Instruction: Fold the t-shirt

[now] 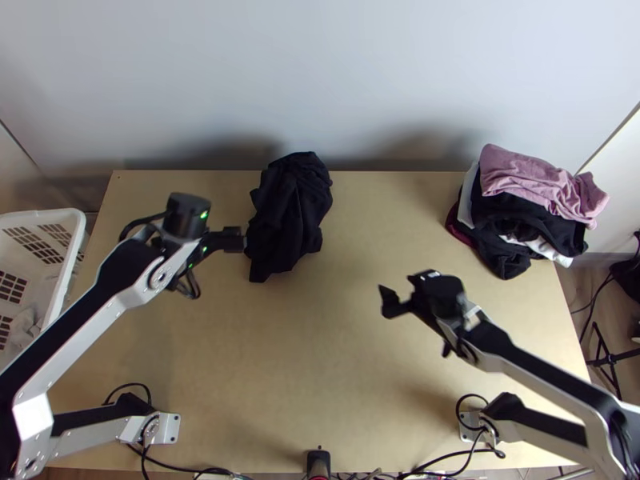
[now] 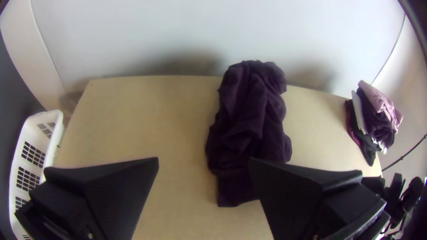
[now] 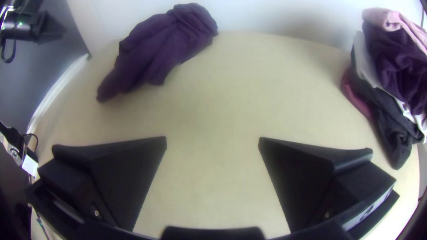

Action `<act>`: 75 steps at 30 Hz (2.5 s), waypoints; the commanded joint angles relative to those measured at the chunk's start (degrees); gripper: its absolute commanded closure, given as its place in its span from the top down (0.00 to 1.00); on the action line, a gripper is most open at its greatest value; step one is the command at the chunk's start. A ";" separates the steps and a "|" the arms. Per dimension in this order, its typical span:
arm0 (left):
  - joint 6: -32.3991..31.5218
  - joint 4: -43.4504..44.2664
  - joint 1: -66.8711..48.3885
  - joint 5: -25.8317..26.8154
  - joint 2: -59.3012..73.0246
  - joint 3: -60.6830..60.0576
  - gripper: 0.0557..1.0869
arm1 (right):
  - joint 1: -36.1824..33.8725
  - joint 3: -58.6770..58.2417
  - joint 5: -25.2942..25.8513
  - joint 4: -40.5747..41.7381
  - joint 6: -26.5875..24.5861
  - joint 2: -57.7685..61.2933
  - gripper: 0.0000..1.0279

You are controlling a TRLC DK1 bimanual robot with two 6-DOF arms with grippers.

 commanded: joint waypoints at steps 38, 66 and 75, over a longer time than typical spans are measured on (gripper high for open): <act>4.79 6.35 2.11 -0.67 -11.85 -18.93 0.95 | 7.49 49.18 -7.15 0.71 5.58 52.09 0.84; 5.67 9.08 1.85 -0.23 -11.94 -21.65 0.95 | 8.19 68.78 -1.61 -22.49 -2.33 32.67 0.03; 5.75 11.19 0.88 0.03 -11.67 -23.15 0.95 | 7.84 77.04 -0.91 -31.63 -4.17 28.98 0.03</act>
